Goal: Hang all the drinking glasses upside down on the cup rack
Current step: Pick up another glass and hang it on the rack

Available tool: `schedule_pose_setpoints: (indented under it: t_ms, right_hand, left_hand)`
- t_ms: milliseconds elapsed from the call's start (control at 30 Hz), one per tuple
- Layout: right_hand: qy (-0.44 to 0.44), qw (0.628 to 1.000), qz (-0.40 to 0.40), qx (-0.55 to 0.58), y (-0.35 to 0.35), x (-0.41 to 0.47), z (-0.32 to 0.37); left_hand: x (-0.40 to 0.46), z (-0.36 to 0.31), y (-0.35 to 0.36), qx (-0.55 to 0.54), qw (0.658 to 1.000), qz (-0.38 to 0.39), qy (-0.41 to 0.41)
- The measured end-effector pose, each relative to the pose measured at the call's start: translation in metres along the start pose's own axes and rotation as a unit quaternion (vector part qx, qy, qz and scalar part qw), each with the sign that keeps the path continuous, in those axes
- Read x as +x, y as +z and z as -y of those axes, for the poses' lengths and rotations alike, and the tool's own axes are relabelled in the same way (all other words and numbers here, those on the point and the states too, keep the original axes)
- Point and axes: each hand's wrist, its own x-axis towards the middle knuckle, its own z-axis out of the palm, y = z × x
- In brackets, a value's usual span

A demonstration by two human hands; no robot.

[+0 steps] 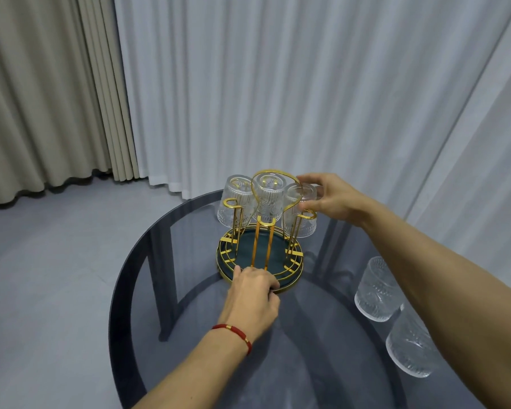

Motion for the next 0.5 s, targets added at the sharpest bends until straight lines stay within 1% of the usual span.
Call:
schedule_pose_setpoints:
  t_ms: [133,267,333,433,500]
  right_hand:
    - [-0.008,1.0,0.01,0.009,0.005,0.001,-0.002]
    - [-0.027,0.999,0.037,0.013,0.002,-0.01,-0.004]
    - [-0.023,1.0,0.006,0.009,-0.001,-0.025,-0.007]
    - [-0.038,0.996,-0.079,-0.032,-0.01,-0.06,-0.014]
    - [-0.043,0.99,-0.118,-0.057,-0.017,-0.094,-0.018]
  left_hand:
    - [0.0,0.0,0.002,0.009,1.0,-0.008,0.001]
    - [0.0,-0.004,0.003,0.041,0.999,-0.013,0.001]
    - [-0.001,-0.009,0.004,0.07,0.997,-0.017,-0.001]
    - [-0.007,-0.019,0.005,0.105,0.994,-0.039,0.005]
    - [-0.01,-0.029,0.004,0.111,0.992,-0.051,0.017]
